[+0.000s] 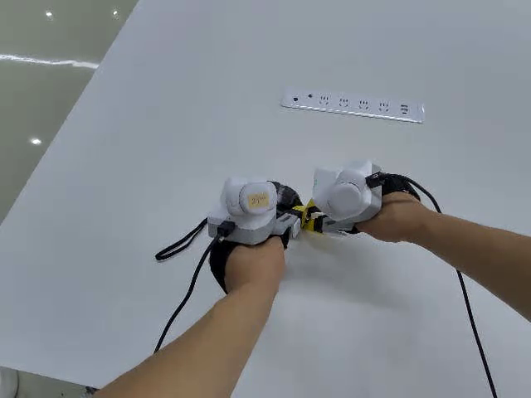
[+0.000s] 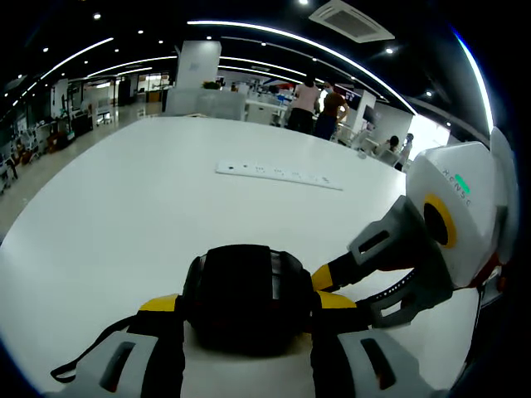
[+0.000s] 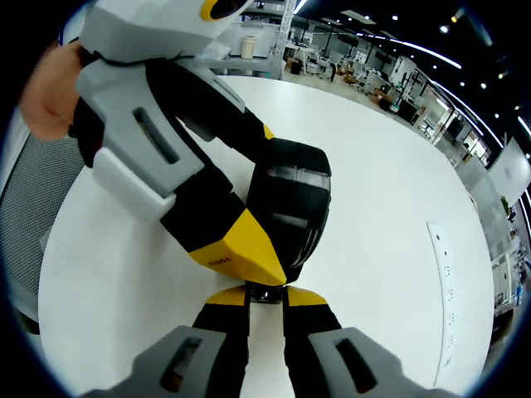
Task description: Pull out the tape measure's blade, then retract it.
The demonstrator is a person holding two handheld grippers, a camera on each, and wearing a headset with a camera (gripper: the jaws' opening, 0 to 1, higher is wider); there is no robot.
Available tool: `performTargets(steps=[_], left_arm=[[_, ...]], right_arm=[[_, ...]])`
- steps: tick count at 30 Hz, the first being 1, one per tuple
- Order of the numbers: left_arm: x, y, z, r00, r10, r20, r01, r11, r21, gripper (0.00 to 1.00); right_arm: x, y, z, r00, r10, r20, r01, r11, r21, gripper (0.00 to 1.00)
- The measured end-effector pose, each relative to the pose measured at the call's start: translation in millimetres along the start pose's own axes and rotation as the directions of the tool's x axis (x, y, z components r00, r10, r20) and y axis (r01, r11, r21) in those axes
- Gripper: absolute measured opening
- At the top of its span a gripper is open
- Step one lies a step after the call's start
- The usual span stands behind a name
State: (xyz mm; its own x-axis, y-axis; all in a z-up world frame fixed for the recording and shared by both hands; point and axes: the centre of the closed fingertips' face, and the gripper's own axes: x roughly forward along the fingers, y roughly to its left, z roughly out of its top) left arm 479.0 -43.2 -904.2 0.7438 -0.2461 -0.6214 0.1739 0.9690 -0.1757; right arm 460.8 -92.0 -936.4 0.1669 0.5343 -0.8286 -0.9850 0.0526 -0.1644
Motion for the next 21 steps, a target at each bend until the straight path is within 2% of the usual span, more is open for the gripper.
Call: performTargets(steps=[8, 16, 21], left_arm=[[0.2, -0.1, -0.3, 1.0000, 0.004, -0.003, -0.004, 1.000, 0.002, 0.61], [-1.1, -1.0, -0.8, 1.0000, 0.003, -0.002, -0.003, 1.000, 0.007, 0.62], [-1.9, -3.1, -2.9, 0.9999, -0.007, -0.011, 0.007, 1.000, 0.000, 0.64]], right_arm=[[-1.0, -0.4, -0.5, 0.9999, -0.011, -0.012, 0.011, 1.000, -0.016, 0.15], [-2.0, -1.2, -0.1, 0.9993, -0.036, -0.008, 0.036, 0.999, 0.002, 0.16], [-3.2, -3.4, -0.9, 0.9983, -0.058, -0.005, 0.058, 0.997, 0.041, 0.18]])
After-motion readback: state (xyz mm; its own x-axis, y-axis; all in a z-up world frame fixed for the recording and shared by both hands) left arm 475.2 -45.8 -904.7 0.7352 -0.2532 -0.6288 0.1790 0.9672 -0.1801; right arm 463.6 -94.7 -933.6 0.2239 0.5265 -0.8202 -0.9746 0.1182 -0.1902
